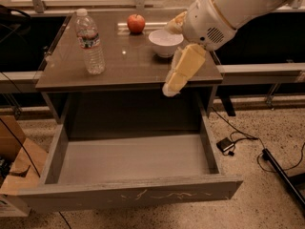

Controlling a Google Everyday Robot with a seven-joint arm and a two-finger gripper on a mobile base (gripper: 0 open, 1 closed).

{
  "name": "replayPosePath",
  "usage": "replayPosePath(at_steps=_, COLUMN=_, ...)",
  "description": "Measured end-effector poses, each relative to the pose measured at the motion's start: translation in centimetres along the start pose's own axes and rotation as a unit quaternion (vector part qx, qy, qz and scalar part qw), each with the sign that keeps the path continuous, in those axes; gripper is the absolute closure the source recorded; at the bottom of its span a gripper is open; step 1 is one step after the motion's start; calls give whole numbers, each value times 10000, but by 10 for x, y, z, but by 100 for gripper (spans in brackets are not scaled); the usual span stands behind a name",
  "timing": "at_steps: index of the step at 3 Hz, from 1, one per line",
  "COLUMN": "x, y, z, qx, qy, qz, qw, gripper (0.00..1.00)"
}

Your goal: Place water bottle into top drawer

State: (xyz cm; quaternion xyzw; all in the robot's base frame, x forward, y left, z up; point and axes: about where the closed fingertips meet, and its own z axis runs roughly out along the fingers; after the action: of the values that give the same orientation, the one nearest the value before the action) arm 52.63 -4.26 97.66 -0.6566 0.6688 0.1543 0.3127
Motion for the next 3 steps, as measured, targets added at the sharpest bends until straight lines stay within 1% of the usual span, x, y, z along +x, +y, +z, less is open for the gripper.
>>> replayPosePath(at_steps=1, x=-19, y=-23, z=32, qx=-22, qy=-408, qz=-281, qw=9988, gripper=0)
replayPosePath(at_steps=2, x=-36, y=-49, z=63, qx=-17, qy=-757, qz=-547, qw=9956, gripper=0)
replayPosePath(at_steps=3, x=-55, y=-71, z=90, qx=103, qy=-979, qz=-484, qw=9940, gripper=0)
